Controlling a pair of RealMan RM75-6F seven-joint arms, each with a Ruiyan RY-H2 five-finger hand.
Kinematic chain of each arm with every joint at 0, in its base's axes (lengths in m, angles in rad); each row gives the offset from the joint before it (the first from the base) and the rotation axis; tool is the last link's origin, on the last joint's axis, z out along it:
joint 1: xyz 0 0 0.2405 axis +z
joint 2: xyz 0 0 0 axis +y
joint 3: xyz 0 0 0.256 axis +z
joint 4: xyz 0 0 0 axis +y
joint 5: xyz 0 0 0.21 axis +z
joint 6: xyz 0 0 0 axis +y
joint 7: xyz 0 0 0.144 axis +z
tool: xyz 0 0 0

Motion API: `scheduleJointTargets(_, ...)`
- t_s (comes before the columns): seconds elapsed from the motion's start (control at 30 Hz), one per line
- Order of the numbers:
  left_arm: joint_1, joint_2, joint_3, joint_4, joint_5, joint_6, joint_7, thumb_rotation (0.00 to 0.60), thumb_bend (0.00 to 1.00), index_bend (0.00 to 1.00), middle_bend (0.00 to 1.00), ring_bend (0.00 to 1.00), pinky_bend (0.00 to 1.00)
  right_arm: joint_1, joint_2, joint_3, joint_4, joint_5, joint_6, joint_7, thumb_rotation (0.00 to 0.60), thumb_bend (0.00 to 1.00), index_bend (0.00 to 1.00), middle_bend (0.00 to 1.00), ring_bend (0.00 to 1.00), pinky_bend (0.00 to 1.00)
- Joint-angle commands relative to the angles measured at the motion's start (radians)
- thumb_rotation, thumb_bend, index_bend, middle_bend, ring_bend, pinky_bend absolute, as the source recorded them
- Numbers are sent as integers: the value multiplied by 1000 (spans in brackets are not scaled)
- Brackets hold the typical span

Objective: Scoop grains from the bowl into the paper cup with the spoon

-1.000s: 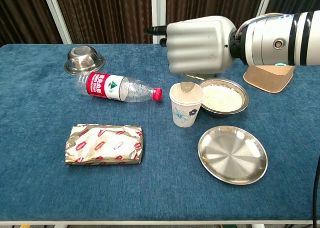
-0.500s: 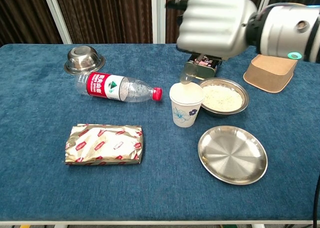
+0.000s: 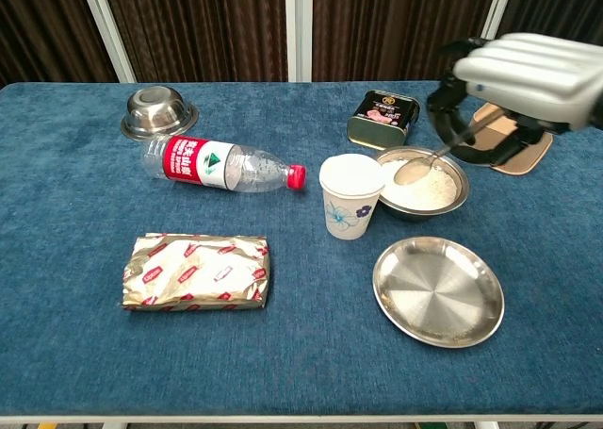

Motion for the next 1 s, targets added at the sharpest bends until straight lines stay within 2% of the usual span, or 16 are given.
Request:
scheduleJointTargets(0.03,0,4,0,-7,1,2,6,600,170,162,137,94,68,-100,-43,-28,84,-102,134,196,600,327,661,618,288,0)
scheduleJointTargets(0.13,3,7,1,-12,-2,5,8,600,170,162,137,94,68,-123,-36,-42,79,-111,141,243,600,326,661,618,288,0)
scheduleJointTargets(0.33,2,9,3,-17,-6,-3,9,600,170,162,137,94,68,-176,-55,-110,95,-151,128,323,600,325,661,612,287,0)
scheduleJointTargets(0.5,-1,7,4,-18,-1,-4,10,600,170,162,136,94,68,-214,-144,-129,187,-161,112,363,600,311,647,590,250,0)
scheduleJointTargets(0.67,4,6,8,-18,1,2,6,600,170,162,136,94,68,-242,-256,-116,310,-178,137,438,600,288,612,568,218,0)
scheduleJointTargets(0.77,7,7,9,-18,-1,3,4,600,170,162,137,94,68,-251,-293,-116,357,-192,144,454,600,243,524,515,164,0)
scheduleJointTargets(0.9,10,5,12,-15,0,5,0,600,170,162,137,94,68,-259,-301,-119,376,-204,145,449,600,177,334,402,64,0)
scheduleJointTargets(1.0,9,4,12,-12,1,4,-4,600,170,162,137,94,68,-263,-289,-117,367,-213,153,440,600,166,272,348,30,0)
